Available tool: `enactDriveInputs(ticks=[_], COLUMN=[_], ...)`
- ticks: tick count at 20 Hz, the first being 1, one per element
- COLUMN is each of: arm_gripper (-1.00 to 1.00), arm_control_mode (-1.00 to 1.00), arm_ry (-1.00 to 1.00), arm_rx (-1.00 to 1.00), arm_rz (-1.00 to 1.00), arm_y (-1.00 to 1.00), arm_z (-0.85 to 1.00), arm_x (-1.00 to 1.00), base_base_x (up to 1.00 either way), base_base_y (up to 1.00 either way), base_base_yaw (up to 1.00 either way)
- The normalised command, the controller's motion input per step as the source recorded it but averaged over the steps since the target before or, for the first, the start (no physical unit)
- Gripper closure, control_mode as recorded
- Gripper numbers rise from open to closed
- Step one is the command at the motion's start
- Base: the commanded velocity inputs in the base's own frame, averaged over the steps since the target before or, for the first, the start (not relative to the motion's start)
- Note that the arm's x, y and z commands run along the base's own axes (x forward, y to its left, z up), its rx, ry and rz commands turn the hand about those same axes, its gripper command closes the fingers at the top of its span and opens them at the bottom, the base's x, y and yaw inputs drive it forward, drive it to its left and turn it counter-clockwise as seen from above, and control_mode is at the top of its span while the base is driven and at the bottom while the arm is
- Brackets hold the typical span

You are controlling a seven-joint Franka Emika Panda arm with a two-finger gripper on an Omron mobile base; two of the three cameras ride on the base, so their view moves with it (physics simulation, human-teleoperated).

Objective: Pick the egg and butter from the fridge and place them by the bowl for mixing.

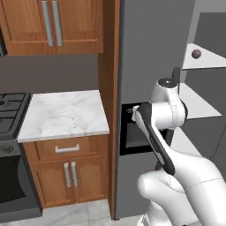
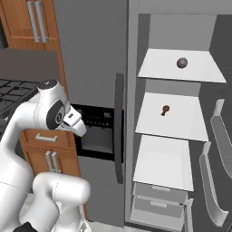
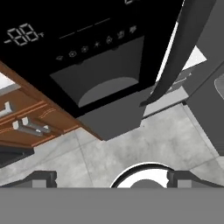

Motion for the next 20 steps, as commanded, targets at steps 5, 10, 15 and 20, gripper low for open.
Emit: enactDriveInputs(ticks=[5,10,15,20], arm_gripper=[-1.0,-1.0,-1.0,-1.0], arm_control_mode=[1.0,1.0,1.0,1.0], arm_ry=[0.0,0.0,0.0,0.0], arm_rx=[0.0,0.0,0.0,0.0], arm_rz=[0.0,0.0,0.0,0.0], arm_y=[0.0,0.0,0.0,0.0], arm_z=[0.0,0.0,0.0,0.0], arm_x=[0.0,0.0,0.0,0.0], base_base_x=[-0.12,0.06,0.0,0.01], base_base_y=[-0.34,-0.36,-0.38,-0.44], base_base_yaw=[0.0,-0.13,-0.26,-0.13])
